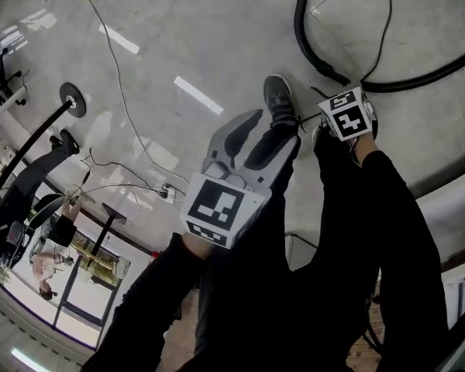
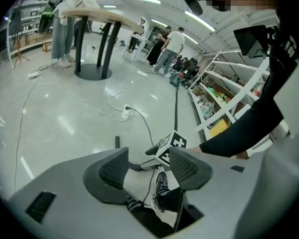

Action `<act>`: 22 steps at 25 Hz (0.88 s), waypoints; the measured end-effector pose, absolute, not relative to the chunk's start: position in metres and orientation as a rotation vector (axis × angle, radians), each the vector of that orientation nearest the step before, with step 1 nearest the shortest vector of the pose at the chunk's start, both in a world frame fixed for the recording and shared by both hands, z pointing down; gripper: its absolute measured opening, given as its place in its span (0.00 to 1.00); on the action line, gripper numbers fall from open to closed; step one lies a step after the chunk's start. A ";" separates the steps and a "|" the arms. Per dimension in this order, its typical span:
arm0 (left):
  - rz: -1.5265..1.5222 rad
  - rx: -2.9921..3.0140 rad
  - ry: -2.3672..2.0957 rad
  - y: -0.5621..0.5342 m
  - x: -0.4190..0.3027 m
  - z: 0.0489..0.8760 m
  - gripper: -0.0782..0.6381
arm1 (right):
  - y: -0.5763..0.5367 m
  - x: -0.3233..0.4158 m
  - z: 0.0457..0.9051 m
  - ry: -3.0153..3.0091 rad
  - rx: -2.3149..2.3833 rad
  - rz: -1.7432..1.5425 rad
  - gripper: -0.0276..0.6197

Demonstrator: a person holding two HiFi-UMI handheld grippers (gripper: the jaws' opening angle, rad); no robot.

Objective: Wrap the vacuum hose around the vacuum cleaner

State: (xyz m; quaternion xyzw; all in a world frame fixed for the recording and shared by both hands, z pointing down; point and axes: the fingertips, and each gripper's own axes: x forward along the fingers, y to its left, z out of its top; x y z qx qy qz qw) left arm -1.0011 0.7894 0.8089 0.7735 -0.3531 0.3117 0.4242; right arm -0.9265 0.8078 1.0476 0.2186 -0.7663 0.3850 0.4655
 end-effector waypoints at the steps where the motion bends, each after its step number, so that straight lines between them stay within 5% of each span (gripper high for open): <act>1: 0.778 1.921 -0.890 0.787 -1.009 0.823 0.46 | 0.808 -0.927 1.072 -1.850 0.555 0.956 0.50; 17: 0.752 1.844 -1.218 0.743 -1.120 0.916 0.47 | 0.806 -0.953 1.292 -1.697 0.372 0.722 0.50; 22: 0.816 1.848 -1.131 0.753 -1.093 0.909 0.47 | 0.821 -0.947 1.285 -1.630 0.314 0.888 0.31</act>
